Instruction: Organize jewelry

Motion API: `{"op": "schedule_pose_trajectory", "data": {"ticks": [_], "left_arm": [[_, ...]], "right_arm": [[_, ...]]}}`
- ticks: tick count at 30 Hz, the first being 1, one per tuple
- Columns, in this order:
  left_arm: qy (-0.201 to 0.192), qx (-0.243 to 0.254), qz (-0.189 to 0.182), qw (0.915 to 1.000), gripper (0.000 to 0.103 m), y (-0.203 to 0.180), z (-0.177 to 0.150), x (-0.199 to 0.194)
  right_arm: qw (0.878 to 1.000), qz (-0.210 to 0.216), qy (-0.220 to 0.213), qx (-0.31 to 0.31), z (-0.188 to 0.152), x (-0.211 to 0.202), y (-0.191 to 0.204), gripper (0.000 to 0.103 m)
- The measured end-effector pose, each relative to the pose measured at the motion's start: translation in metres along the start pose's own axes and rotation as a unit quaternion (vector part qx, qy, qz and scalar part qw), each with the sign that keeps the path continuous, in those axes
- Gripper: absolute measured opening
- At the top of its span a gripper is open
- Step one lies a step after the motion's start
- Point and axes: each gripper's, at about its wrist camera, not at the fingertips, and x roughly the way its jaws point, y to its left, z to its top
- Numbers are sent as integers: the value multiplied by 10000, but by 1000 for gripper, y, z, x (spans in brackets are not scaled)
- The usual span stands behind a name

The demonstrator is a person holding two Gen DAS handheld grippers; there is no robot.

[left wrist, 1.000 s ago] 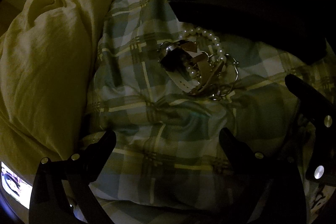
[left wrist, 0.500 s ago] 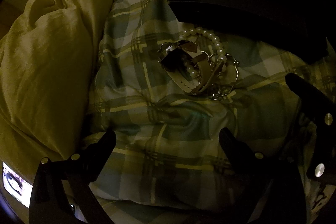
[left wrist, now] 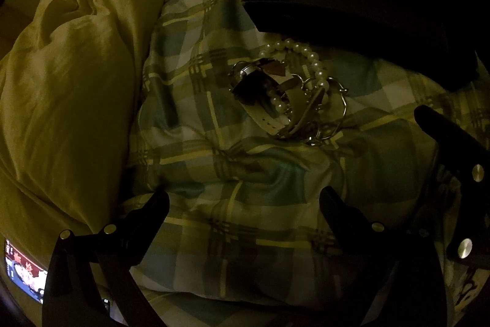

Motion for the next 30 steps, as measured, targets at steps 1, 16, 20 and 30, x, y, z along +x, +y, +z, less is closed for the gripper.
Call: {"op": "schedule_pose_trajectory", "data": {"ticks": [1, 16, 20, 30], "left_arm": [[-2, 8, 0, 10000, 96, 0, 0, 0], [-252, 38, -275, 9993, 96, 6, 1, -12], [-569, -142, -359, 9976, 96, 34, -2, -22], [-919, -109, -166, 9956, 96, 52, 6, -28]], "right_arm": [[10000, 3, 1, 3, 0, 0, 0, 97], [9999, 99, -108, 60, 1, -4, 1, 97], [9993, 227, -298, 68, 5, -12, 1, 97], [9899, 1353, -417, 27, 8, -25, 16, 97]]}}
